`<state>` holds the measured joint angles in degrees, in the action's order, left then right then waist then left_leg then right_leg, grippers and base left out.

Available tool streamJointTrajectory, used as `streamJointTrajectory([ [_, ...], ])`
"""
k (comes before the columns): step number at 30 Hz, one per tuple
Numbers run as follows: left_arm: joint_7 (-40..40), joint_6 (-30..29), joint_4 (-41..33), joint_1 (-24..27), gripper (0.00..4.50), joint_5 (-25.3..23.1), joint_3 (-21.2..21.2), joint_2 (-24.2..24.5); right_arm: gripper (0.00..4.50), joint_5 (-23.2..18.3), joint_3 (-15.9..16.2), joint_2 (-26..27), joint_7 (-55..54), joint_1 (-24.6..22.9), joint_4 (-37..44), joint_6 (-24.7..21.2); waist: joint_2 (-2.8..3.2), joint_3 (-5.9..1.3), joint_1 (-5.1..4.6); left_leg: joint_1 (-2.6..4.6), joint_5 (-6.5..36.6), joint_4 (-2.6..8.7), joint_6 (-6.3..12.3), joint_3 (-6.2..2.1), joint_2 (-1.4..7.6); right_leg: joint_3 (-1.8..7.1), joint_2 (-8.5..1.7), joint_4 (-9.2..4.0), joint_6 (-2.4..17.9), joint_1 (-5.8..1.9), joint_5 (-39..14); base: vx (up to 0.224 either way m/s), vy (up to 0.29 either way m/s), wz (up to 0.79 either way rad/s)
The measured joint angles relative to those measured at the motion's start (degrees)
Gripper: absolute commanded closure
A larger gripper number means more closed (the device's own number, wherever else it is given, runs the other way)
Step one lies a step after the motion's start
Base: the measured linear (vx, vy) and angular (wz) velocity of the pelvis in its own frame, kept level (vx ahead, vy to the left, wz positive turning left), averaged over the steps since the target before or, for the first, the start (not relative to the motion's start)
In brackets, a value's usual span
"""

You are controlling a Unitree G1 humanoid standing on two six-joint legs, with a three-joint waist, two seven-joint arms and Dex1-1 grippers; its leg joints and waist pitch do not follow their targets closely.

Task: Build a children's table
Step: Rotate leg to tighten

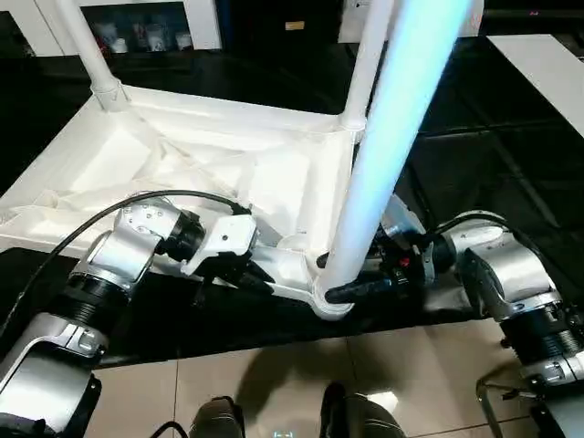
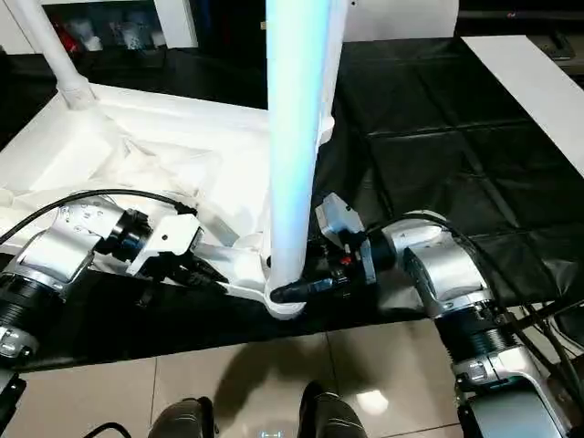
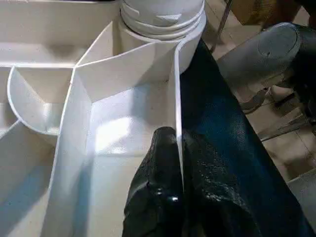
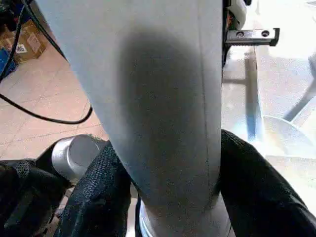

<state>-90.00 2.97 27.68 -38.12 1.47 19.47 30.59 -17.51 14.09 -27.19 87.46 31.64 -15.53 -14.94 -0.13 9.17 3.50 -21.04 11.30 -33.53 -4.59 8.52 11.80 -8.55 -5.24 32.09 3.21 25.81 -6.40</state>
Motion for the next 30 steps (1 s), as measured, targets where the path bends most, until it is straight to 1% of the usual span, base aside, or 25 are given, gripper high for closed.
streamJointTrajectory([
  [3, 0.05, 0.00, 0.00, 0.00, 4.50, 0.03, 0.01, -0.03, 2.39, 0.07, 0.00, -0.05, -0.08, -0.05, 0.22, -0.12, 0.00, 0.00, 0.03, 0.00, 0.00, -0.01, 0.00, 0.00, 0.00, 0.00, 0.00, 0.00, 0.01, 0.00, 0.01, 0.000, 0.000, 0.00],
  [7, 0.19, -1.61, -0.02, 0.13, 4.50, 0.53, -0.23, -0.38, 2.42, -0.39, -0.37, -0.28, -0.98, -0.95, 1.93, -2.41, 0.00, 0.00, 0.16, 0.00, 0.00, 0.00, 0.00, 0.00, -0.01, 0.00, -0.01, 0.00, 0.01, 0.00, 0.00, 0.000, 0.000, 0.00],
  [11, 1.39, -6.02, -2.06, 1.22, 4.50, 1.28, -1.57, -1.39, 2.42, -2.54, -2.71, 0.53, -4.75, -4.42, 6.08, -6.19, 0.03, -0.01, 0.51, 0.02, 0.00, -0.02, 0.00, 0.01, -0.04, 0.02, -0.04, 0.01, 0.00, -0.03, 0.00, 0.000, 0.000, 0.00],
  [13, 3.38, -9.28, -3.37, 1.73, 4.50, 1.13, -2.24, -1.72, 2.42, -2.62, -4.49, 1.44, -8.32, -6.29, 8.12, -7.48, 0.03, -0.01, 0.45, 0.09, -0.04, -0.04, -0.06, 0.01, -0.03, 0.03, -0.04, 0.03, 0.01, -0.08, 0.01, 0.000, 0.000, 0.00],
  [16, 7.35, -13.62, -4.31, 2.26, 4.50, 0.70, -3.43, -2.04, 2.42, -1.83, -6.95, 4.43, -16.10, -8.39, 9.64, -8.45, 0.06, -0.01, -0.61, 0.17, -0.25, 0.00, -0.42, 0.01, -0.03, 0.02, -0.02, 0.03, 0.02, -0.10, 0.04, 0.000, 0.000, 0.00],
  [17, 9.49, -15.32, -4.41, 2.28, 4.50, 0.35, -4.08, -2.46, 2.42, -0.85, -7.94, 6.09, -20.22, -8.60, 10.02, -9.16, 0.06, -0.01, -1.42, 0.19, -0.31, -0.01, -0.53, 0.01, -0.02, 0.00, 0.00, 0.02, 0.02, -0.10, 0.04, 0.000, 0.000, 0.00],
  [19, 12.99, -18.11, -4.69, 2.30, 4.50, -0.39, -4.97, -4.02, 2.42, 0.58, -9.82, 8.78, -26.85, -8.61, 10.58, -11.16, 0.07, -0.01, -2.52, 0.26, -0.37, 0.03, -0.84, 0.01, -0.03, -0.02, 0.01, -0.04, 0.01, -0.11, 0.03, 0.000, 0.000, 0.00],
  [20, 15.77, -20.20, -5.17, 2.29, 4.50, -1.02, -5.80, -5.21, 2.42, 1.87, -11.43, 11.32, -32.05, -8.36, 10.87, -12.57, 0.07, -0.01, -3.32, 0.26, -0.27, 0.01, -1.10, 0.00, -0.04, -0.09, 0.05, -0.12, 0.01, -0.13, 0.03, 0.000, 0.000, 0.00],
  [22, 19.16, -22.81, -5.52, 2.27, 4.50, -1.22, -6.73, -6.91, 2.42, 2.75, -12.63, 13.85, -38.26, -7.44, 10.72, -14.30, 0.15, 0.00, -4.24, 0.29, -0.29, 0.04, -1.11, -0.04, -0.07, -0.26, 0.08, -0.38, 0.00, -0.23, 0.03, 0.000, 0.000, 0.00],
  [23, 22.96, -24.91, -5.11, 1.85, 4.50, -1.67, -8.03, -8.92, 2.42, 4.42, -14.41, 17.48, -44.65, -5.85, 9.55, -15.48, 0.30, 0.09, -4.90, 0.38, -0.33, 0.00, -1.18, -0.12, 0.05, -0.45, 0.21, -0.67, 0.00, -0.45, 0.03, 0.000, 0.000, 0.00],
  [24, 25.66, -26.31, -4.46, 1.10, 4.50, -2.13, -8.55, -10.32, 2.42, 5.53, -15.50, 19.83, -49.35, -4.29, 8.27, -16.17, 0.51, 0.21, -5.29, 0.50, -0.35, 0.05, -1.21, -0.30, 0.06, -0.74, 0.28, -1.13, -0.01, -0.71, 0.03, 0.000, 0.000, 0.00],
  [25, 27.70, -27.21, -3.99, 0.43, 4.50, -2.41, -8.77, -11.37, 2.42, 6.26, -15.97, 21.07, -52.80, -2.93, 7.28, -16.51, 0.74, 0.35, -5.54, 0.52, -0.34, 0.07, -1.22, -0.52, 0.11, -1.26, 0.21, -1.63, -0.01, -0.96, 0.03, 0.000, 0.000, 0.00],
  [26, 30.05, -28.30, -3.25, -0.31, 4.50, -2.45, -9.23, -12.56, 2.42, 7.08, -16.63, 22.82, -57.01, -1.03, 5.55, -16.83, 0.86, 0.40, -6.03, 0.47, -0.34, 0.15, -1.22, -0.77, 0.14, -1.83, 0.14, -2.27, -0.01, -1.11, 0.03, -0.038, 0.049, -0.18],
  [27, 31.27, -29.08, -2.96, -0.76, 4.50, -2.45, -9.57, -13.28, 2.42, 7.39, -17.18, 23.82, -59.33, -0.01, 4.61, -16.98, 0.94, 0.44, -6.43, 0.18, -0.34, 0.12, -1.21, -1.13, 0.17, -2.19, 0.12, -2.67, -0.04, -1.18, 0.04, 0.000, 0.000, 0.00],
  [28, 32.22, -29.58, -2.90, -1.03, 4.50, -2.46, -9.56, -13.85, 2.42, 7.60, -17.52, 24.32, -60.89, 0.46, 4.20, -16.97, 1.06, 0.49, -6.69, 0.08, -0.34, 0.20, -1.21, -1.44, 0.17, -2.47, 0.12, -3.10, -0.05, -1.37, 0.05, 0.000, 0.000, 0.00],
  [29, 33.50, -29.97, -2.41, -1.34, 4.50, -2.48, -9.65, -14.42, 2.42, 8.12, -17.60, 24.80, -62.19, 1.07, 3.49, -16.96, 1.15, 0.53, -6.90, 0.22, -0.34, 0.25, -1.20, -1.62, 0.15, -2.75, -0.05, -3.29, -0.05, -1.70, 0.05, 0.000, 0.000, 0.00],
  [30, 34.40, -30.19, -1.67, -1.85, 4.50, -2.63, -9.73, -14.87, 2.42, 8.91, -17.69, 25.55, -63.74, 1.79, 2.79, -16.98, 1.16, 0.54, -7.07, 0.34, -0.33, 0.25, -1.20, -1.70, 0.14, -2.82, -0.10, -3.36, -0.05, -1.90, 0.05, 0.000, 0.000, 0.00],
])
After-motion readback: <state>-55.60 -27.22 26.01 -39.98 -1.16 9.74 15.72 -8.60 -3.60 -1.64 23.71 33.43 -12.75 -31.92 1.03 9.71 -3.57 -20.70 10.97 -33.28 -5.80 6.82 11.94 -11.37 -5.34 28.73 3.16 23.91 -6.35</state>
